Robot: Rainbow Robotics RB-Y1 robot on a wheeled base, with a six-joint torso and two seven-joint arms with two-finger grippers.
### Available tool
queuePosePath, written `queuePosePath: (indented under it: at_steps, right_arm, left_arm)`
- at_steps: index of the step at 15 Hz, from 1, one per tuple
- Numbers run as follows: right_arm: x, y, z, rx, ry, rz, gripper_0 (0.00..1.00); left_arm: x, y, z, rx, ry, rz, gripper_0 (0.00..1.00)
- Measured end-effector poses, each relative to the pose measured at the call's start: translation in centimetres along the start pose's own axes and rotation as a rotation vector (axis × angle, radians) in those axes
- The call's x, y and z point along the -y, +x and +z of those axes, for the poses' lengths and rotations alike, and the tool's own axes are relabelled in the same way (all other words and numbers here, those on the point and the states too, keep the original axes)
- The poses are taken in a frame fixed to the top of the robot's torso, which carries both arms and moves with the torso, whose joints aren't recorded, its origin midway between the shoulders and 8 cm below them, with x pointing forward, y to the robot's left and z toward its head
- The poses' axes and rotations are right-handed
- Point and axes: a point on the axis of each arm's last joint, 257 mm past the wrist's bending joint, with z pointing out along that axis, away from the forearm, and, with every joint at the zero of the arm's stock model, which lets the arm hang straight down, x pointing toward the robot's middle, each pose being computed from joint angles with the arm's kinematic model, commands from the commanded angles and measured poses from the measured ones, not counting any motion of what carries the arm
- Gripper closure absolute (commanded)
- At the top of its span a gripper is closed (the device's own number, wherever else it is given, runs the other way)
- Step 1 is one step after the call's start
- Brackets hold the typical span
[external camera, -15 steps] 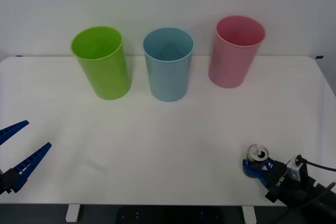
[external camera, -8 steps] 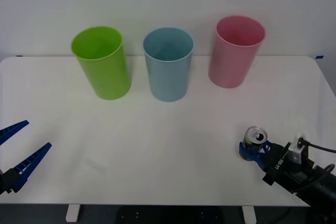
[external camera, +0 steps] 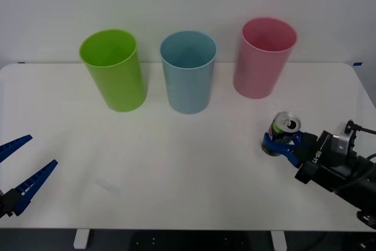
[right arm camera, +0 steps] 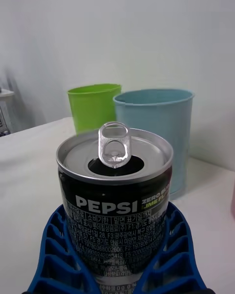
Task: Grasp the object on the table and drop it into the matching bin: aluminum can to the light blue bin, PET bottle to the pink bin.
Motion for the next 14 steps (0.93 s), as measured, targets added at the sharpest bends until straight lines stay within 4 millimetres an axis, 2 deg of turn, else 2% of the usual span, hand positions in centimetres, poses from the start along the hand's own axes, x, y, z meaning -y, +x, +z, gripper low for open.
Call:
queuePosePath:
  at_steps: [6,14]
  right_arm:
    - [0.9,-5.8,3.7,0.060,-0.021,-0.018,1.00]
    - [1.4,-10.2,9.4,0.103,0.008,0.000,1.00]
  left_arm:
    - [0.0,0.0,0.0,0.000,0.000,0.000,0.00]
    - [0.0,0.0,0.0,0.000,0.000,0.000,0.00]
